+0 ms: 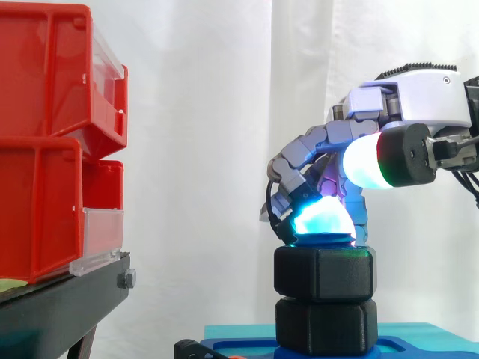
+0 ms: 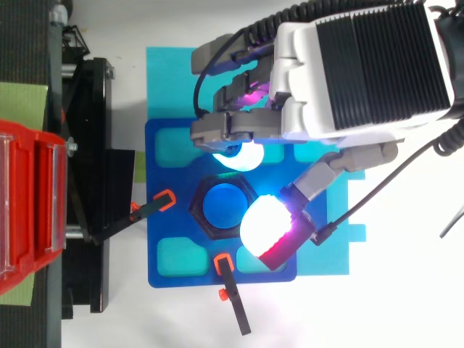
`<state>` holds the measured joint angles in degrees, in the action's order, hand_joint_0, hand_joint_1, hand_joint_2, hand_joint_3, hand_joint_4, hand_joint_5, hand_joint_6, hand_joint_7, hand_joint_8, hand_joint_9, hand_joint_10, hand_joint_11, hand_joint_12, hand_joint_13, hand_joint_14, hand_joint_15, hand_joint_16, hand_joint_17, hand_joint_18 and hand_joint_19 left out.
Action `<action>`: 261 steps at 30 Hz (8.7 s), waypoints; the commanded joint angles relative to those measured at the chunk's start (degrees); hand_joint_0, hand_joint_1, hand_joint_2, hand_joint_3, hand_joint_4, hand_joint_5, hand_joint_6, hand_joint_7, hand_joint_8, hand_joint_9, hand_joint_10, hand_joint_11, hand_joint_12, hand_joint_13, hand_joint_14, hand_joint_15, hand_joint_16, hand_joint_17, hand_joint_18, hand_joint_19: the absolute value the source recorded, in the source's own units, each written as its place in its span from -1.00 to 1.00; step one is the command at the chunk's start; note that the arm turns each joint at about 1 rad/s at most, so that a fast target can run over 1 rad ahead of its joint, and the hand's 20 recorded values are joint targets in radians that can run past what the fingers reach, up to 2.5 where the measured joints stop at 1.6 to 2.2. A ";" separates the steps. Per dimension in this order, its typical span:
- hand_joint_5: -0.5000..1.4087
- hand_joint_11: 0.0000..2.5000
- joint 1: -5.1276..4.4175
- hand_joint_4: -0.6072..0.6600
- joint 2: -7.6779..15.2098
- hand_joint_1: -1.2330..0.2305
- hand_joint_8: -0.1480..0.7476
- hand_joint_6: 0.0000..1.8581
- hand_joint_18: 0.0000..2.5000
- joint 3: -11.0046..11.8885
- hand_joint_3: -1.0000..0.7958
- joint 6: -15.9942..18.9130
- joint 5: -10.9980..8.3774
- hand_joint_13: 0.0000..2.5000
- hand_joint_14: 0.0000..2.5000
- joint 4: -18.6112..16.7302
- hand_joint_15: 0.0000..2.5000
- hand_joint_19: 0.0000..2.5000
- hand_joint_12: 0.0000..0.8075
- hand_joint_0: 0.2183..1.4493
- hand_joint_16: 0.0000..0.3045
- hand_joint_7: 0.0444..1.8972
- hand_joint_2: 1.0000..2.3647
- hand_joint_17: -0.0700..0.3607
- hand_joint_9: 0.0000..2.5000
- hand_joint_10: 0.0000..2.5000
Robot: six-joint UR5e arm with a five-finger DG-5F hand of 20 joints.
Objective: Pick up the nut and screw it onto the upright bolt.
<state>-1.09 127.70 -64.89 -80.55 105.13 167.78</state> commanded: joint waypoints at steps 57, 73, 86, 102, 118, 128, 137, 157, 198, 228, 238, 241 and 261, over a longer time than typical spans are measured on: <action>-0.57 -1.00 -6.38 0.35 0.09 0.47 -0.13 -0.46 -0.91 -0.06 -0.44 0.74 -6.78 -0.56 -1.00 0.61 -1.00 -1.00 -0.37 -0.53 -0.86 -0.04 -1.00 -0.45 -0.35 -1.00; -0.53 -1.00 -5.15 0.31 0.09 0.41 -0.10 -0.46 -0.88 -0.15 -0.44 0.57 -5.73 -0.52 -1.00 0.61 -1.00 -1.00 -0.40 -0.52 -0.87 0.32 -1.00 -0.47 -0.31 -1.00; -0.48 -1.00 -3.83 0.26 0.09 0.33 -0.07 -0.44 -0.79 -3.49 -0.44 0.66 -3.97 -0.44 -1.00 -3.43 -1.00 -1.00 -0.47 -0.48 -0.90 0.56 -1.00 -0.52 -0.20 -1.00; -0.43 -1.00 -2.60 0.09 0.00 0.29 -0.10 -0.35 -0.68 -3.49 -0.44 0.66 -2.83 -0.31 -1.00 -3.60 -1.00 -1.00 -0.55 -0.46 -0.93 0.47 -1.00 -0.57 -0.01 -1.00; -0.40 -1.00 -0.05 0.05 0.00 0.26 -0.11 -0.31 -0.45 -3.49 -0.44 0.66 0.25 -0.12 -1.00 -3.69 -1.00 -1.00 -0.66 -0.48 -0.97 0.42 -1.00 -0.63 0.24 -1.00; -0.41 -1.00 0.65 0.09 0.00 0.30 -0.05 -0.39 -0.49 -0.15 -0.44 0.66 2.18 -0.15 -1.00 -2.20 -1.00 -1.00 -0.61 -0.50 -0.94 0.58 -1.00 -0.59 0.22 -1.00; -0.51 -1.00 0.92 0.32 0.00 0.34 -0.02 -0.46 -0.57 6.09 -0.44 0.13 2.36 -0.25 -1.00 3.69 -1.00 -1.00 -0.49 -0.52 -0.88 0.25 -1.00 -0.49 0.06 -1.00; -0.62 -1.00 -4.27 0.28 0.09 0.43 -0.14 -0.46 -0.83 0.12 -0.44 0.92 -3.71 -0.53 -1.00 -0.26 -1.00 -1.00 -0.39 -0.56 -0.82 -0.40 -1.00 -0.39 -0.32 -1.00; -0.54 -1.00 -4.44 0.37 0.09 0.39 -0.11 -0.46 -0.85 -2.08 -0.44 1.27 -3.27 -0.52 -1.00 -2.29 -1.00 -1.00 -0.35 -0.54 -0.83 0.13 -1.00 -0.40 -0.32 -1.00; -0.47 -1.00 0.04 0.23 0.09 0.27 -0.03 -0.37 -0.70 -2.08 -0.44 1.10 2.01 -0.37 -1.00 -2.55 -1.00 -1.00 -0.45 -0.49 -0.88 0.51 -1.00 -0.49 -0.12 -1.00; -0.42 -1.00 1.09 0.08 0.00 0.25 -0.07 -0.34 -0.56 -1.99 -0.44 1.18 3.33 -0.24 -1.00 -2.37 -1.00 -1.00 -0.56 -0.47 -0.93 0.47 -1.00 -0.56 0.06 -1.00; -0.42 -1.00 1.18 0.08 0.09 0.25 -0.06 -0.34 -0.56 -1.99 -0.44 1.27 3.77 -0.23 -1.00 -2.46 -1.00 -1.00 -0.55 -0.48 -0.93 0.49 -1.00 -0.56 0.09 -1.00; -0.57 -1.00 1.09 0.27 0.09 0.35 -0.10 -0.46 -0.64 8.91 -0.44 0.48 4.03 -0.36 -1.00 7.82 -1.00 -1.00 -0.43 -0.53 -0.85 -0.15 -1.00 -0.43 -0.11 -1.00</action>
<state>0.35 127.75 -56.58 -79.98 109.65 175.25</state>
